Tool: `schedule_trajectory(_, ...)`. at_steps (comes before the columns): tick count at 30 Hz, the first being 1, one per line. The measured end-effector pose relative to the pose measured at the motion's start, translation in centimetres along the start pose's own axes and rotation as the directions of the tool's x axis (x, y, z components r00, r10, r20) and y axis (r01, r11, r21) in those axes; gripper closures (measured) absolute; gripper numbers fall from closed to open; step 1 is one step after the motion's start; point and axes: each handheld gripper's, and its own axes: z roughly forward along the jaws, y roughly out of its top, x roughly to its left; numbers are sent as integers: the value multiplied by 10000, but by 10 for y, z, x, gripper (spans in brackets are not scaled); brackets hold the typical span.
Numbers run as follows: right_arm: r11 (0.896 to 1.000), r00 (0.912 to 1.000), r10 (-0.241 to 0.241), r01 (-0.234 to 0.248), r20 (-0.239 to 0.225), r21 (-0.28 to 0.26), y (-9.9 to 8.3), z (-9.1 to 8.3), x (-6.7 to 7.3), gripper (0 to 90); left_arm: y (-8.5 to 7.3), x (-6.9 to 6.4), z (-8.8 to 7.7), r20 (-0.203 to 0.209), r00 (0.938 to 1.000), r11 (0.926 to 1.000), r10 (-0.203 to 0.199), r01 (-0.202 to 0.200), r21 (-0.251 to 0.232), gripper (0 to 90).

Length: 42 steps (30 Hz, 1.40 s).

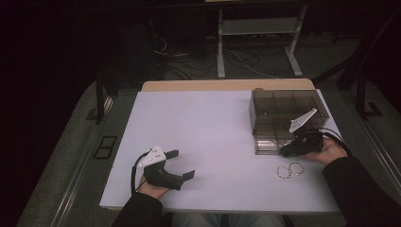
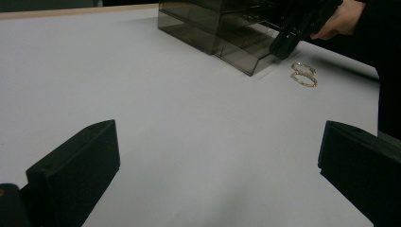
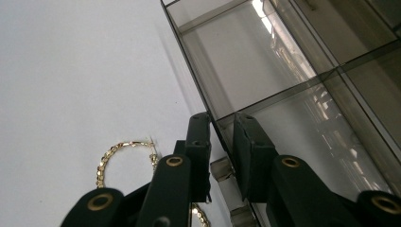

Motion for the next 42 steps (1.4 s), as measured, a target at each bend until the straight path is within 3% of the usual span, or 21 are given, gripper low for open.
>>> schedule_trajectory(10, 9985, 9996, 192, -180, 218, -520, 1, -15, 6, 676, 0, -1, 0, -24, 10000, 10000, -29, 29, -16, 0)
schedule_trajectory(29, 9908, 9977, 261, -174, 632, -1345, -2, -46, 35, 591, 0, -1, -1, -2, 10000, 10000, -3, 3, -12, 0)
schedule_trajectory(36, 9864, 9960, 553, -436, 703, -1583, -4, -53, 49, 450, 0, -1, -1, -7, 10000, 10000, -16, 16, -39, 0)
schedule_trajectory(42, 9836, 9930, 846, -700, 824, -1662, -7, -54, 61, 243, 0, -1, -1, 0, 10000, 10000, -10, 10, -29, 0)
